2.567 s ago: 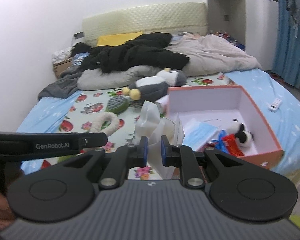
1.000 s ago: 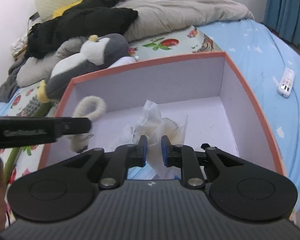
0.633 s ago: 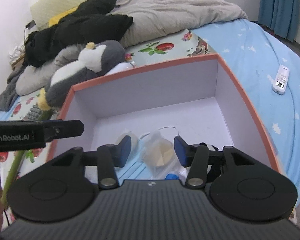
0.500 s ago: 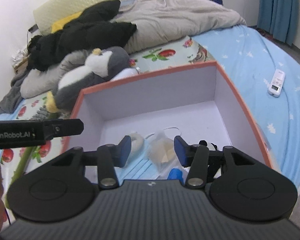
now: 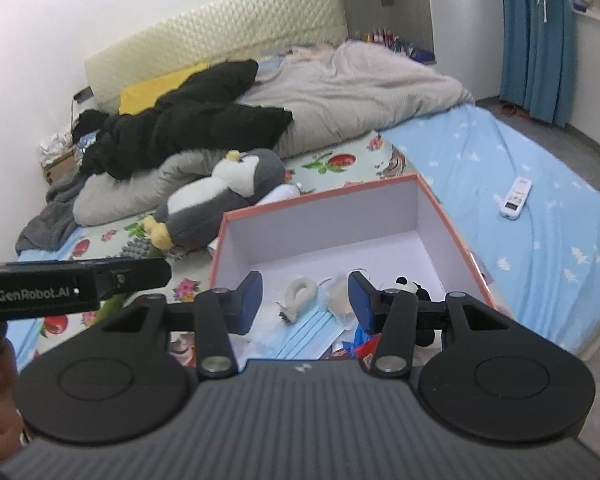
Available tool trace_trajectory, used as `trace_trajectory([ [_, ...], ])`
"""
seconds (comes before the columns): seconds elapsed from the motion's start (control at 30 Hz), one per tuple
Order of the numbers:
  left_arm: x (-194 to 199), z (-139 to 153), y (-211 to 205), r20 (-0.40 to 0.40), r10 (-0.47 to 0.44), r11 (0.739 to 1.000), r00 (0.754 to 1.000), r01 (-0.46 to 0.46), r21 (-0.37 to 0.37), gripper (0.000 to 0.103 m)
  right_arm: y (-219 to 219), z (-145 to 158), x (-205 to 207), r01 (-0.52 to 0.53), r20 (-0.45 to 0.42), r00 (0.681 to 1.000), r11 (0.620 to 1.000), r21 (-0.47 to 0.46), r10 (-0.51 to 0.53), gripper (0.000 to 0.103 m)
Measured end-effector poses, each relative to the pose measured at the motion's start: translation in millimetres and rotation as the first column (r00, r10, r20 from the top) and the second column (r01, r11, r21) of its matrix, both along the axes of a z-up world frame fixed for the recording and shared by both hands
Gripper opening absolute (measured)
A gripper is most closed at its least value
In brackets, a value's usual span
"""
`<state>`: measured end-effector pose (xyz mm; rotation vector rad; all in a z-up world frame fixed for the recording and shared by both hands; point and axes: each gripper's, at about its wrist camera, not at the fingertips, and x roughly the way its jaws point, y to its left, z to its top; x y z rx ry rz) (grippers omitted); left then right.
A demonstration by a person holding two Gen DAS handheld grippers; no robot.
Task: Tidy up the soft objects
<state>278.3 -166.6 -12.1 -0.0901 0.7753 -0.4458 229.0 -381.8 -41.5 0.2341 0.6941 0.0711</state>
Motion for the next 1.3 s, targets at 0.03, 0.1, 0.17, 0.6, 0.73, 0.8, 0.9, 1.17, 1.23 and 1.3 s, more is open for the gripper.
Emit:
trace_trajectory([
  [0.03, -8.9, 4.4, 1.2, 0.009, -0.005, 1.000, 1.000, 0.005, -0.002, 0.049, 1.4, 4.1, -7.1, 0.003, 0.008, 1.000, 1.000, -0.001, -0.003, 0.050],
  [0.1, -27.0, 12.6, 5.3, 0.027, -0.013, 1.000, 1.000, 0.013, -0.009, 0.049, 4.3, 12.2, -22.6, 0.010, 0.027, 1.000, 1.000, -0.005, -0.010, 0.050],
  [0.17, -43.1, 19.4, 8.9, 0.040, -0.021, 1.000, 0.999, 0.022, -0.017, 0.049, 6.9, 19.2, -37.5, 0.016, 0.044, 0.999, 1.000, -0.007, -0.016, 0.050],
  [0.6, -138.7, 47.4, 25.6, 0.112, -0.068, 0.997, 0.991, 0.072, -0.033, 0.049, 26.1, 40.5, -120.8, 0.067, 0.113, 0.992, 0.998, -0.019, -0.064, 0.050],
  [0.73, -156.7, 48.1, 27.7, 0.116, -0.077, 0.996, 0.990, 0.081, -0.032, 0.049, 30.0, 40.8, -136.5, 0.072, 0.123, 0.990, 0.997, -0.026, -0.068, 0.051],
  [0.8, -161.3, 47.2, 28.8, 0.114, -0.073, 0.996, 0.991, 0.078, -0.036, 0.049, 33.8, 40.7, -142.7, 0.077, 0.125, 0.990, 0.996, -0.044, -0.072, 0.050],
  [0.9, -169.1, 45.4, 30.3, 0.113, -0.071, 0.997, 0.991, 0.075, -0.035, 0.049, 37.0, 42.0, -149.9, 0.079, 0.134, 0.988, 0.996, -0.051, -0.071, 0.050],
  [1.17, -183.2, 36.1, 36.4, 0.090, -0.061, 0.997, 0.994, 0.064, -0.031, 0.049, 37.1, 37.3, -168.6, 0.098, 0.128, 0.987, 0.995, -0.038, -0.092, 0.050],
  [1.23, -186.3, 33.6, 36.7, 0.082, -0.062, 0.997, 0.995, 0.065, -0.034, 0.049, 37.5, 34.3, -173.3, 0.101, 0.119, 0.988, 0.994, -0.037, -0.096, 0.050],
  [1.3, -188.2, 31.5, 36.3, 0.081, -0.065, 0.997, 0.995, 0.068, -0.035, 0.049, 37.8, 31.9, -177.0, 0.104, 0.112, 0.989, 0.994, -0.034, -0.099, 0.050],
])
